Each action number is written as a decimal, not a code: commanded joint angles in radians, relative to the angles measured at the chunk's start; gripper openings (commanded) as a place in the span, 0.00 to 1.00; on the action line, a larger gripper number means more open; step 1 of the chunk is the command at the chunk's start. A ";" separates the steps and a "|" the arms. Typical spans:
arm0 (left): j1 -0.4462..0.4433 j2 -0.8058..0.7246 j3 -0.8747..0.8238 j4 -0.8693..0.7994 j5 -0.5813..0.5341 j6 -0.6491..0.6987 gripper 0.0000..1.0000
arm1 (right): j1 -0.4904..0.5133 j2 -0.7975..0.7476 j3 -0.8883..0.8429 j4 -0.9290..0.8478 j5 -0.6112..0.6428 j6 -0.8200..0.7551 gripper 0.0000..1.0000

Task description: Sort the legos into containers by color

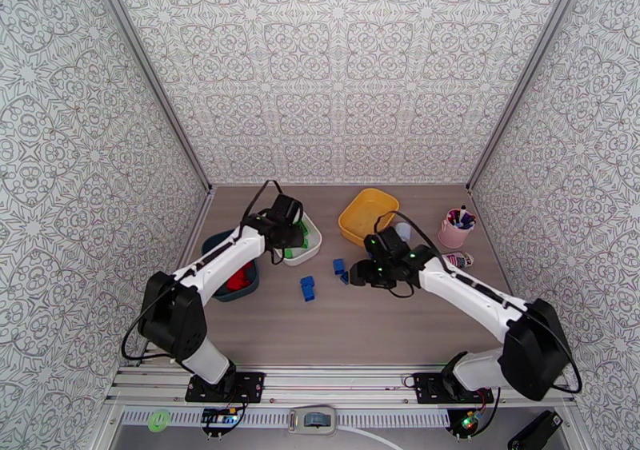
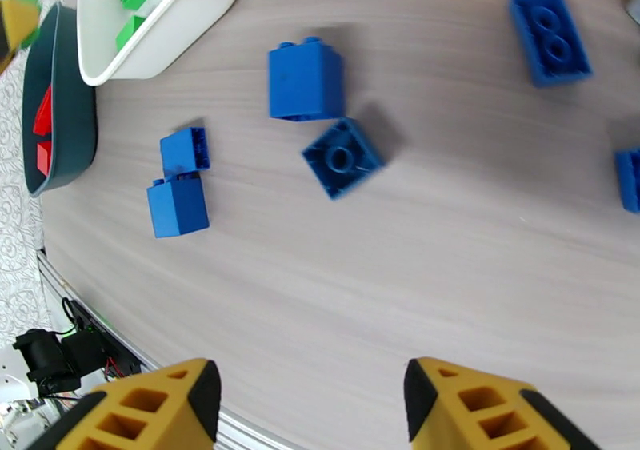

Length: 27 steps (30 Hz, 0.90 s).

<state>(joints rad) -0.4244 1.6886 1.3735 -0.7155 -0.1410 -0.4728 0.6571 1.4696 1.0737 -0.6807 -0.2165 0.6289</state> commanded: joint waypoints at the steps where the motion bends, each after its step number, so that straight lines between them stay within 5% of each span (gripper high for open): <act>1: 0.011 0.048 0.068 -0.028 0.052 0.026 0.60 | 0.024 0.057 0.063 -0.041 0.066 -0.030 0.67; 5: 0.001 0.012 0.064 -0.026 0.048 0.015 0.80 | 0.041 0.111 0.090 -0.073 0.116 -0.060 0.70; 17: 0.015 -0.319 -0.236 0.030 0.066 -0.126 0.88 | 0.160 0.228 0.155 -0.050 0.128 -0.042 0.73; 27: 0.229 -0.592 -0.416 -0.027 0.191 -0.159 0.95 | 0.308 0.433 0.374 -0.062 0.116 -0.034 0.73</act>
<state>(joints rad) -0.2386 1.1530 0.9825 -0.7143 -0.0135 -0.6140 0.9333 1.8576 1.3697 -0.7376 -0.1051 0.5873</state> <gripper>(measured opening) 0.943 0.725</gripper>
